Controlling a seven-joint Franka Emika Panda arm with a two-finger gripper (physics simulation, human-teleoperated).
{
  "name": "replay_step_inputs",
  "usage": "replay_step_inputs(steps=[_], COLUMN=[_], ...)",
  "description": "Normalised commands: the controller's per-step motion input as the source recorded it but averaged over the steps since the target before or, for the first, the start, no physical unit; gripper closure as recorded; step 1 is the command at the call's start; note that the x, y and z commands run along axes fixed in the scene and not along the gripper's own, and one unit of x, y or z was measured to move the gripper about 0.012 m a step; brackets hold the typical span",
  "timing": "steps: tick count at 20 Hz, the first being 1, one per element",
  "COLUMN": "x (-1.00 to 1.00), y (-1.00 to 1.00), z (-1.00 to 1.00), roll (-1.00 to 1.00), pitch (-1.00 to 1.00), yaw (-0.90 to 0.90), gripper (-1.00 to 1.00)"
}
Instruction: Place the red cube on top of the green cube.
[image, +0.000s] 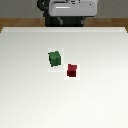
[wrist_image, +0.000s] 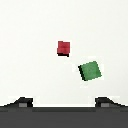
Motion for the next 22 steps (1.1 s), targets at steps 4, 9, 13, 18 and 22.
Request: replay_step_inputs(steps=[4,9,13,18,22], x=[0.00,0.00,0.75,0.60,0.75], y=[0.00,0.00,0.00,0.00,0.00], z=[-0.75,-0.40,0.00,0.00,0.00], roll=[0.00,0.00,0.00,0.00,0.00], pitch=[0.00,0.00,0.00,0.00,0.00], yaw=[0.00,0.00,0.00,0.00,0.00], gripper=[-1.00,-1.00,-1.00,-1.00,-1.00])
